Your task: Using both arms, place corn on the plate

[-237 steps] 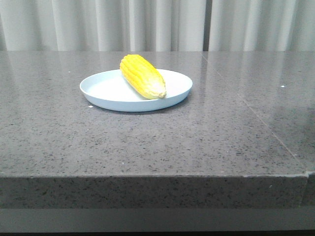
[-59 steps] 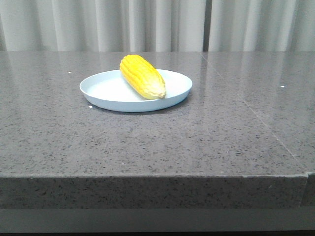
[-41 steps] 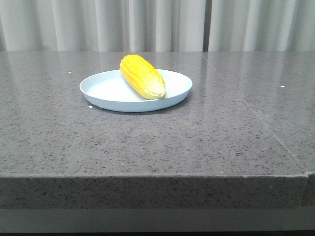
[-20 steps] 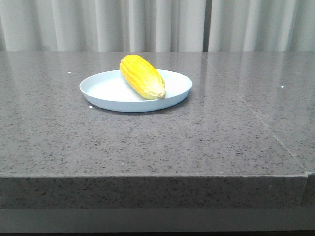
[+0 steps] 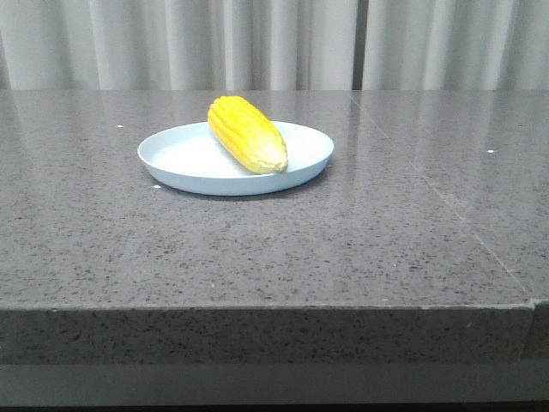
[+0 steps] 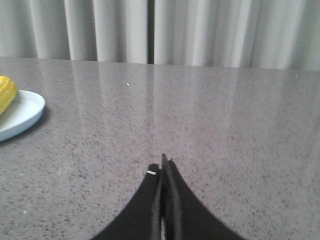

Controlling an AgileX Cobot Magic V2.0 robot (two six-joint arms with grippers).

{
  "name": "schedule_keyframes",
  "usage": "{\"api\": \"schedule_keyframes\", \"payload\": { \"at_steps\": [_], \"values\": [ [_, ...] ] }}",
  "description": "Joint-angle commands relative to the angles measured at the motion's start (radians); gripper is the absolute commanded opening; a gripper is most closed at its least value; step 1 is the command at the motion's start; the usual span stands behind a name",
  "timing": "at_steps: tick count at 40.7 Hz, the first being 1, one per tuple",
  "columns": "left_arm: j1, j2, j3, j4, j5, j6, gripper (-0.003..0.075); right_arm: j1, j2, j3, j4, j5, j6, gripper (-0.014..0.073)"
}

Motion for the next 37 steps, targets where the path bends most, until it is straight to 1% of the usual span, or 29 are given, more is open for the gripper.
{"api": "schedule_keyframes", "payload": {
  "at_steps": [1,2,37],
  "values": [
    [0.002,-0.017,0.022,-0.004,-0.088,0.001,-0.002,-0.023,-0.017,0.021,0.017,-0.171,0.0,-0.007],
    [0.002,-0.017,0.022,-0.004,-0.088,0.001,-0.002,-0.024,-0.017,0.017,0.017,-0.156,0.0,-0.007],
    [0.002,-0.017,0.022,-0.004,-0.088,0.001,-0.002,-0.024,-0.017,0.019,0.018,-0.185,0.0,-0.007]
  ]
}}
